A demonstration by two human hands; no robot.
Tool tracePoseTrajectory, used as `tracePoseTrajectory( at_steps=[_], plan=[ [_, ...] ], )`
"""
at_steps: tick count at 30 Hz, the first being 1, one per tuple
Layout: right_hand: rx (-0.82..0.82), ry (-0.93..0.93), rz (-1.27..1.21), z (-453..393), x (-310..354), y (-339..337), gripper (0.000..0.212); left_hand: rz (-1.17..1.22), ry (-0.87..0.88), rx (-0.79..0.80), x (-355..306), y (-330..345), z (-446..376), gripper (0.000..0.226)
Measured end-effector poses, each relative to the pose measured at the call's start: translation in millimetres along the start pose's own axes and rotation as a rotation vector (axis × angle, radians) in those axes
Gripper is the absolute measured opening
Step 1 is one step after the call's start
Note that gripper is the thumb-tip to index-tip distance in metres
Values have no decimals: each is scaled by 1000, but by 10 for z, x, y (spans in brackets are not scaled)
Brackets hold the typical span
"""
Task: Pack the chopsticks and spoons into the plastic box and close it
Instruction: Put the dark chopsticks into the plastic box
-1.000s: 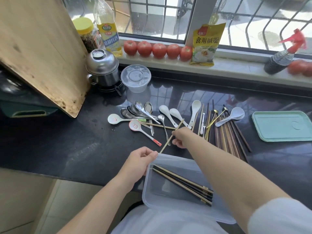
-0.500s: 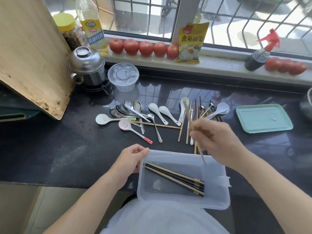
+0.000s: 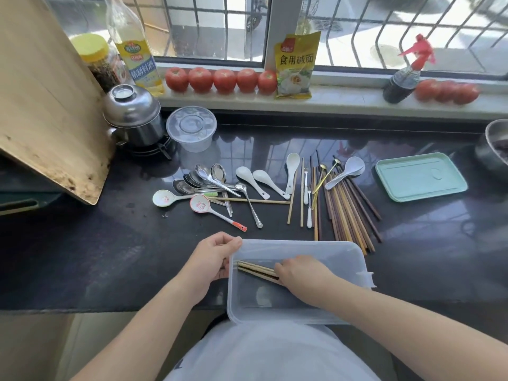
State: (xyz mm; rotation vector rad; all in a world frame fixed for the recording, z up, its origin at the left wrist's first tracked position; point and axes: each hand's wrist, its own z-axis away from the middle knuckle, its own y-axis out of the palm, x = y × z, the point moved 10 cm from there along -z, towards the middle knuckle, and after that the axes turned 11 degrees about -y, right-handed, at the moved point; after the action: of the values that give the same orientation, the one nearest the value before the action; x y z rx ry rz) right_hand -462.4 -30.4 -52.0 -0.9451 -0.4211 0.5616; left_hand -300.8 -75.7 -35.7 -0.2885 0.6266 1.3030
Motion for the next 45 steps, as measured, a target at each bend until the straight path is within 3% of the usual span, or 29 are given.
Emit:
tracePoseTrajectory(
  at_steps=[3,7,9,11,14,16,20,25,28,32,36,42,45],
  plan=[
    [-69,31,-88,93,2,-257,23,3,2,-4,9,-5,-3,21],
    [-674,-176,-201,473,227,-1212,28,10,12,-21,18,-16,-10,22],
    [-794,-141,-244,486,19,-1414,27,7,15,-26,21,-10,-6,22],
    [-740,25,-294,226,-445,-1413,20,3,20,-33,13,-13,2,23],
    [-439,233,-310,-373,-1090,-1077,18,-40,35,-61,-22,-29,13,24],
    [-312,235,-243,-692,-1219,-894,20,-79,41,-89,-41,-47,19,25],
    [-232,180,-92,-1046,-1180,-708,22,-112,37,-142,-46,-72,49,25],
    [-135,219,18,-1107,-1273,-604,20,-54,18,-155,-35,-41,67,23],
    [-44,132,96,-943,-1242,-686,18,-54,22,-154,-57,-36,76,23],
    [-45,160,23,-401,-1386,-1005,8,-48,25,-114,-56,-24,74,23],
    [-86,302,-157,317,-1572,-1177,16,-28,37,-82,-62,-10,66,21],
    [-7,468,-288,1249,-1509,-1143,15,-30,35,-51,-55,-23,15,19],
    [-127,471,-402,1406,-1393,-1136,13,-28,43,-33,-52,-11,-1,19]
  ],
)
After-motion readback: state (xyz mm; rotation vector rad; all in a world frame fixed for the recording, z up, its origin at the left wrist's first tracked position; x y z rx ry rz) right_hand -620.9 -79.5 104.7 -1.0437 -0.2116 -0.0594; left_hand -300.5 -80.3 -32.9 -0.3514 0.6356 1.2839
